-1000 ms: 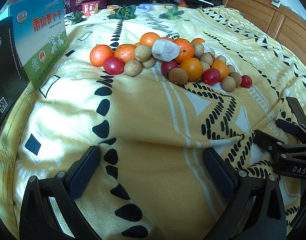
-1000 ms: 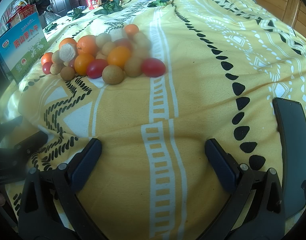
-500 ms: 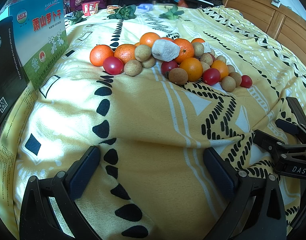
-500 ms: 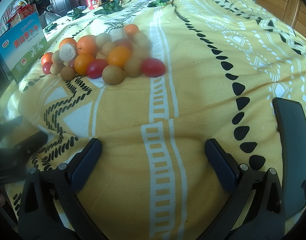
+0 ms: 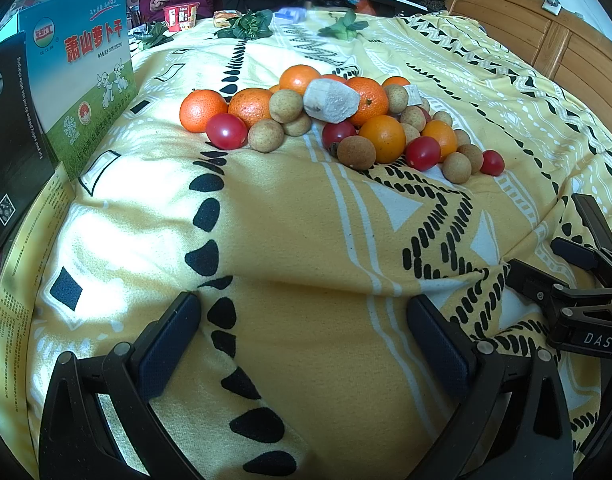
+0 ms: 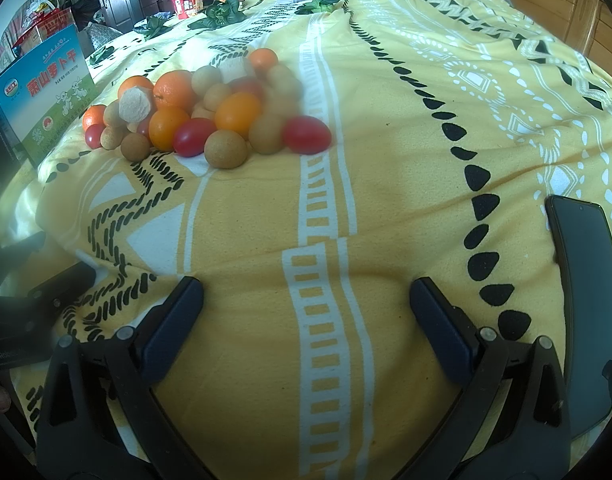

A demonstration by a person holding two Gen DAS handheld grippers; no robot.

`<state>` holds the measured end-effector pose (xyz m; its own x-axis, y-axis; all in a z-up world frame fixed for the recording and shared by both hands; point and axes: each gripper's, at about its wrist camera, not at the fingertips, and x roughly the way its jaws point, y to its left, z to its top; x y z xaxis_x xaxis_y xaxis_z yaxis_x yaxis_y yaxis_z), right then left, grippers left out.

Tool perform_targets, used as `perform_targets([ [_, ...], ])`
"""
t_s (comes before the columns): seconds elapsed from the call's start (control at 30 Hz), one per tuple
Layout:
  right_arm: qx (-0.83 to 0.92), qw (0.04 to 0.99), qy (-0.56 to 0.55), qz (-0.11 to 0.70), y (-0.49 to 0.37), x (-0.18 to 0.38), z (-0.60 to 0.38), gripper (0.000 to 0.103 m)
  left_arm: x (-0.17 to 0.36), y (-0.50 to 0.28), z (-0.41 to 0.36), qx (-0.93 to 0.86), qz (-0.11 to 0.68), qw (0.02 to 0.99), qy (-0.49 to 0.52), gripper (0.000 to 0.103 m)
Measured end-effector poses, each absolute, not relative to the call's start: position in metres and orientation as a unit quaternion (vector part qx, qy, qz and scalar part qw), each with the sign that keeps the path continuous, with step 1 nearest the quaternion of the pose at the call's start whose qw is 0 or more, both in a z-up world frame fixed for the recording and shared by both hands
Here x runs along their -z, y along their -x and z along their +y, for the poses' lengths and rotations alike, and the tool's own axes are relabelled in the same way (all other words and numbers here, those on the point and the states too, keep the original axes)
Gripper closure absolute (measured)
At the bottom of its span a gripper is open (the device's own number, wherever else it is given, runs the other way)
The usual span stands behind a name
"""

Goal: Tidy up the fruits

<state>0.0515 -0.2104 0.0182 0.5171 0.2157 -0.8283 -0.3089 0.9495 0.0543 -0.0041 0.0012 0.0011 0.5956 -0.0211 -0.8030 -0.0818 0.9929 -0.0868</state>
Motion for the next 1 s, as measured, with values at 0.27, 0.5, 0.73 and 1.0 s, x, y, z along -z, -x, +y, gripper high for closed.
perform_targets([
  [0.27, -0.151, 0.87, 0.05, 0.468, -0.0516, -0.0182, -0.2102, 0.0, -0.0008, 0.0036, 0.0005, -0.018, 0.45, 0.891, 0.056, 0.0],
  [0.5, -0.151, 0.87, 0.05, 0.468, -0.0515, -0.0182, -0.2103, 0.0, -0.0007, 0.0038, 0.0008, -0.016, 0.45, 0.891, 0.058, 0.0],
  [0.73, -0.151, 0.87, 0.05, 0.468, -0.0512, -0.0183, -0.2106, 0.0, -0.0018, 0.008, 0.0028, -0.007, 0.448, 0.892, 0.064, 0.0],
  [1.0, -0.148, 0.868, 0.055, 0.47, -0.0539, -0.0172, -0.2078, 0.0, -0.0021, 0.0077, 0.0037, 0.003, 0.458, 0.887, 0.06, 0.0],
])
